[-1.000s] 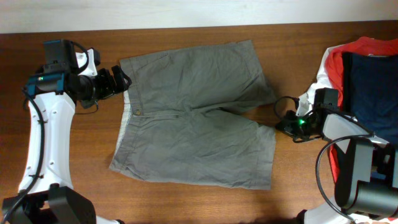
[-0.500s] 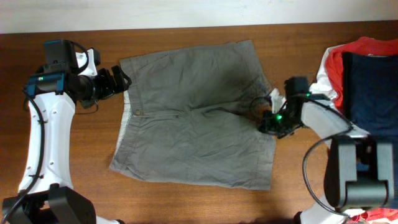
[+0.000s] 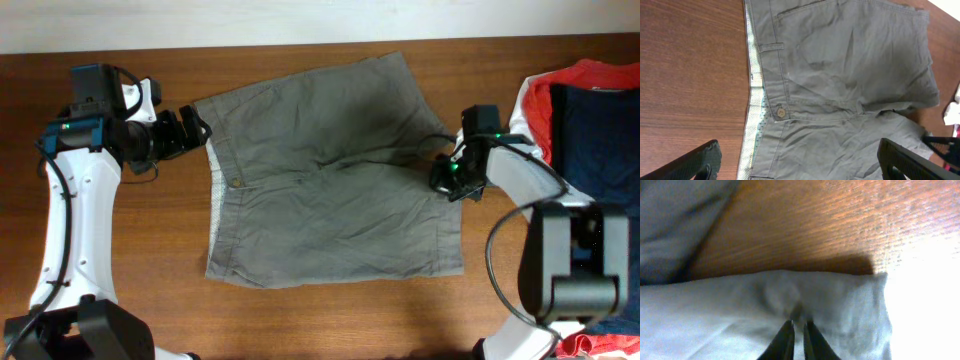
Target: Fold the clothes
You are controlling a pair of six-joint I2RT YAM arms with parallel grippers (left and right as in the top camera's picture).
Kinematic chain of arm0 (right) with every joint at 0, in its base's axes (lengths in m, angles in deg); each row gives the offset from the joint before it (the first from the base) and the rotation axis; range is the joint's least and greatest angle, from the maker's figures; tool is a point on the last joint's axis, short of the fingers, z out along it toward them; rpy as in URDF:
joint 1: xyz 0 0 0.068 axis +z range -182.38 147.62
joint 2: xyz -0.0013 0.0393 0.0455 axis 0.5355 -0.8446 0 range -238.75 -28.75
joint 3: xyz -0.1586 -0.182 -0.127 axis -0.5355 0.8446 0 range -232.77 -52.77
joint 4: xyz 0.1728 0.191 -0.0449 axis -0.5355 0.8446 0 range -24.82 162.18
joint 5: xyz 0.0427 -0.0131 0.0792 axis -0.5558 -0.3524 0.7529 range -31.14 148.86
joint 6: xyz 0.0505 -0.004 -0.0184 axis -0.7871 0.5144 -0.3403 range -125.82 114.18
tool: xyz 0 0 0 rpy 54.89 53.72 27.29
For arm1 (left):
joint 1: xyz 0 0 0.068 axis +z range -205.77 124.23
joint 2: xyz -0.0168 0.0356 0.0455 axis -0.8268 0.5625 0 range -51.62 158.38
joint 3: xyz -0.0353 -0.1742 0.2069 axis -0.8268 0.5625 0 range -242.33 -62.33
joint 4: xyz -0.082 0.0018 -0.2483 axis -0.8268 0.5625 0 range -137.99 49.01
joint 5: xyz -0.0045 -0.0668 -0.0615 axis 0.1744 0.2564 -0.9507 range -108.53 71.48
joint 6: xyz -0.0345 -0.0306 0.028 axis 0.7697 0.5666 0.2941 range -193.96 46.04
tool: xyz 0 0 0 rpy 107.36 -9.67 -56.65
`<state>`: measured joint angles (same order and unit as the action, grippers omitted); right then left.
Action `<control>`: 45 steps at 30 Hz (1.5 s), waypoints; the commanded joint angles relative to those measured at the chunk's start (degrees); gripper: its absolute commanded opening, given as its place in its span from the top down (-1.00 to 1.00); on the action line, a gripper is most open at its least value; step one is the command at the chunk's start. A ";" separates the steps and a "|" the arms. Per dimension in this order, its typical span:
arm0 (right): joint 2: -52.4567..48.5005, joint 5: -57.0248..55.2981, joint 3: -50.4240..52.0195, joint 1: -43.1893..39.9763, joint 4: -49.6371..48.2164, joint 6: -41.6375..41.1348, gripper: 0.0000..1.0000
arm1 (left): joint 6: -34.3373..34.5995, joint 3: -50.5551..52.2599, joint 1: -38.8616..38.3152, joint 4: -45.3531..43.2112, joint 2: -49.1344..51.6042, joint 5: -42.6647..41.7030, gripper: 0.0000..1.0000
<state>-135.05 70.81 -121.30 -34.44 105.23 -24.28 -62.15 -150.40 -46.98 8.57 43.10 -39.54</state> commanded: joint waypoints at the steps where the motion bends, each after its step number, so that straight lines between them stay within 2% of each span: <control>1: 11.19 2.64 -5.88 -0.22 4.52 3.52 0.19 | 0.11 -0.09 0.15 0.07 0.17 -0.63 -0.99; 2: 14.03 2.40 -5.95 -0.22 5.84 4.66 -0.13 | 0.11 -0.09 0.15 0.04 0.17 -0.63 -0.99; 7: 16.81 0.90 -5.88 -0.22 25.03 4.02 -0.21 | 0.11 -0.09 0.26 0.04 0.17 -0.63 -0.99; 8: 16.81 -1.36 -5.84 -0.22 28.74 0.09 -0.20 | 0.11 -0.09 0.26 0.04 0.17 -0.63 -0.99; 9: 16.81 -4.04 -1.20 -0.22 30.40 -3.82 -0.19 | 0.11 -0.09 0.28 0.04 0.17 -0.63 -0.99; 12: 16.79 -4.02 5.57 -0.26 19.93 -4.87 -0.22 | 0.11 -0.09 0.26 0.04 0.17 -0.63 -0.99; 15: 16.09 -4.02 5.97 -1.31 15.47 -6.12 -0.21 | 0.11 -0.09 0.26 0.04 0.17 -0.63 -0.99; 19: 14.69 -4.24 9.68 -4.07 20.35 -7.37 -0.18 | 0.11 -0.09 0.26 0.04 0.17 -0.63 -0.99; 24: 14.71 0.55 19.67 -4.13 16.92 -7.56 -0.11 | 0.11 -0.09 0.26 0.04 0.17 -0.63 -0.99; 27: 14.71 0.94 21.42 -4.13 16.39 -7.58 -0.09 | 0.11 -0.09 0.26 0.04 0.17 -0.63 -0.99; 34: 14.71 1.51 27.36 -4.13 6.99 -11.04 -0.02 | 0.11 -0.09 0.28 0.07 0.17 -0.63 -0.99; 35: 14.71 1.53 27.36 -4.13 7.04 -11.02 -0.03 | 0.11 -0.09 0.26 0.04 0.17 -0.63 -0.99; 37: 14.71 1.55 27.32 -4.13 9.07 -10.82 -0.22 | 0.11 -0.09 0.26 0.04 0.17 -0.63 -0.99; 45: 14.71 0.04 24.46 -4.13 13.92 -7.30 -0.32 | 0.11 -0.09 0.26 0.07 0.17 -0.63 -0.99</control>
<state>-119.69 72.67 -95.51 -38.35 118.82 -32.41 -62.15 -150.40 -46.95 8.57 43.12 -39.56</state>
